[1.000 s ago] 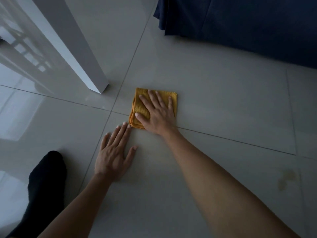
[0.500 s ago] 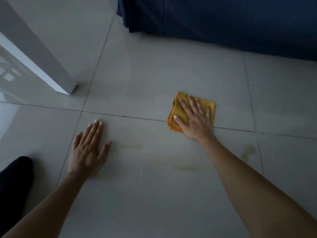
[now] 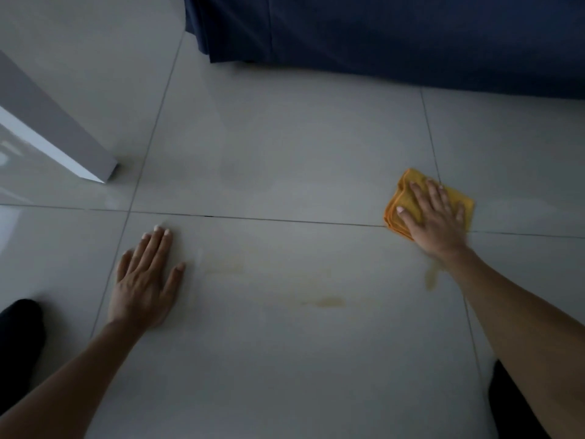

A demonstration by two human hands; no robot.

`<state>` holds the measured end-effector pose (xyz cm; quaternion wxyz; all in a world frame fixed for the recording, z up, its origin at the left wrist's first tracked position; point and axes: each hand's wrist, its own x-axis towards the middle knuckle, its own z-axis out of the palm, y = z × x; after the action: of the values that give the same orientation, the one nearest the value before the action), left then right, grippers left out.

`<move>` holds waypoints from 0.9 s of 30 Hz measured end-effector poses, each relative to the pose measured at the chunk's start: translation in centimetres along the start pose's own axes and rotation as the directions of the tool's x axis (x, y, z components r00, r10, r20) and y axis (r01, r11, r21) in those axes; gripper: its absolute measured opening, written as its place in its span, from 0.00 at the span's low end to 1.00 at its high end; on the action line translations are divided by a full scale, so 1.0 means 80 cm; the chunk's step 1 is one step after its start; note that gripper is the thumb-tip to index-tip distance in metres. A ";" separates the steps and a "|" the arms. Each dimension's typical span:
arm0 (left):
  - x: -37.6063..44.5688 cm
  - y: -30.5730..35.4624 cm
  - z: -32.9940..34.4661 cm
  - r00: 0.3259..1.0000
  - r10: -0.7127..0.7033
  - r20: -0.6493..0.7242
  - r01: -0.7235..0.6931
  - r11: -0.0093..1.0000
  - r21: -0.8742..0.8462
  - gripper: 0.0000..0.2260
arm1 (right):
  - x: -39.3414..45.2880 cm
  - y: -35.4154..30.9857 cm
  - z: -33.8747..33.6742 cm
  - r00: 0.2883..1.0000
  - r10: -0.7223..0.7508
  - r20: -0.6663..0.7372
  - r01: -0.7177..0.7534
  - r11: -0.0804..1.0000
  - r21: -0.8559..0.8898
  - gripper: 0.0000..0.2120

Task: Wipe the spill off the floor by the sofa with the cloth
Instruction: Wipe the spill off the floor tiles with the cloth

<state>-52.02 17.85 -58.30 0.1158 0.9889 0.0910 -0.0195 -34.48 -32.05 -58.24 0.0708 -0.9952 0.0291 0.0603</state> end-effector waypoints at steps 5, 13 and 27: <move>-0.026 0.036 0.007 0.999 0.038 0.020 -0.036 0.996 -0.077 0.26 | -0.019 0.031 -0.007 0.987 0.130 0.097 -0.132 0.991 0.022 0.36; -0.117 0.050 0.017 0.995 -0.072 0.064 0.078 0.993 -0.089 0.35 | -0.112 0.013 0.002 0.971 0.230 0.066 -0.233 0.972 0.043 0.37; -0.124 0.054 0.010 0.996 -0.068 0.049 0.071 0.996 -0.051 0.34 | -0.127 -0.211 0.044 0.999 -0.040 0.029 0.039 0.999 0.034 0.37</move>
<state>-60.97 11.80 -57.53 0.1430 0.9810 0.1230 -0.0447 -43.83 -14.37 -58.14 0.0891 -0.9933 0.0093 0.0732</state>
